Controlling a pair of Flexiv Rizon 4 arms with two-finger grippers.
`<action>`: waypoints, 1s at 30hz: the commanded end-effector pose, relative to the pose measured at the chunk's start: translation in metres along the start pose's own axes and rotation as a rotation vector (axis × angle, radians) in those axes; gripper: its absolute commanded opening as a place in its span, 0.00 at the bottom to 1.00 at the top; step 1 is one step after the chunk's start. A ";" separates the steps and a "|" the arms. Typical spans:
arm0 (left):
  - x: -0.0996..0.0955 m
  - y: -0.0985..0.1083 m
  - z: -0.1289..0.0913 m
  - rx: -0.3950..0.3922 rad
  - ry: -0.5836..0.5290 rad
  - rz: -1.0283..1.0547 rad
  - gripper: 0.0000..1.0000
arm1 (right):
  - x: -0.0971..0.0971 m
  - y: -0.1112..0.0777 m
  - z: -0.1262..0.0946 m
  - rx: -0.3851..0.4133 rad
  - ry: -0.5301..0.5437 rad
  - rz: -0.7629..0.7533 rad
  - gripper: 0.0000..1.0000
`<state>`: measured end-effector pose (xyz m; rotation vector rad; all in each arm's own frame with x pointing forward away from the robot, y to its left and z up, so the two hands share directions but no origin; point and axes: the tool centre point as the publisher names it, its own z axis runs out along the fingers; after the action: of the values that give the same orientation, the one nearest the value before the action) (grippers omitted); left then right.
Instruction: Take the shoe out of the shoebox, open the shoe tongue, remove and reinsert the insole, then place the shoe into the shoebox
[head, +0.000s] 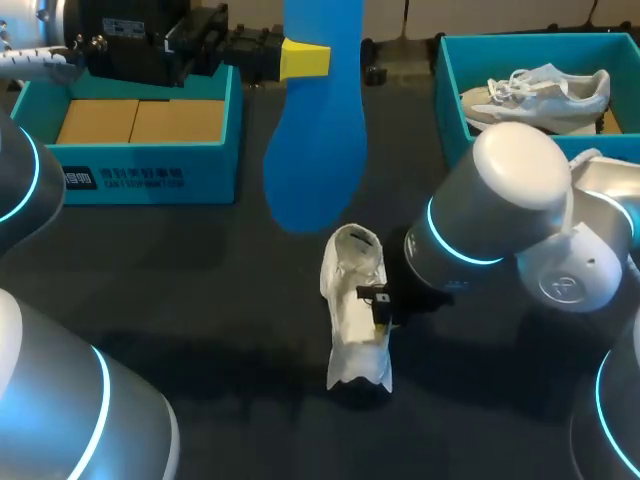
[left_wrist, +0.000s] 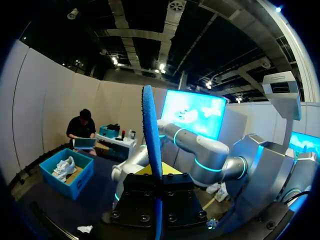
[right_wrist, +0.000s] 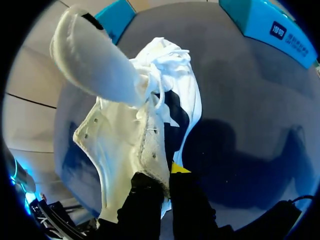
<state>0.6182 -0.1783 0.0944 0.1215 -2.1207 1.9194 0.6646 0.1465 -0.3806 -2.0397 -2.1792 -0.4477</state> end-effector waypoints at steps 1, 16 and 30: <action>-0.001 0.000 0.001 -0.001 0.002 0.001 0.00 | -0.002 0.001 0.005 0.010 0.010 -0.004 0.00; -0.001 0.000 0.001 -0.001 0.002 0.001 0.00 | -0.009 -0.002 -0.042 0.002 0.171 0.091 1.00; -0.001 0.000 0.001 -0.001 0.002 0.001 0.00 | -0.029 0.000 -0.092 0.065 0.530 0.156 1.00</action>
<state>0.6182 -0.1783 0.0944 0.1215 -2.1207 1.9194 0.6616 0.1177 -0.3092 -1.8886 -1.7845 -0.6519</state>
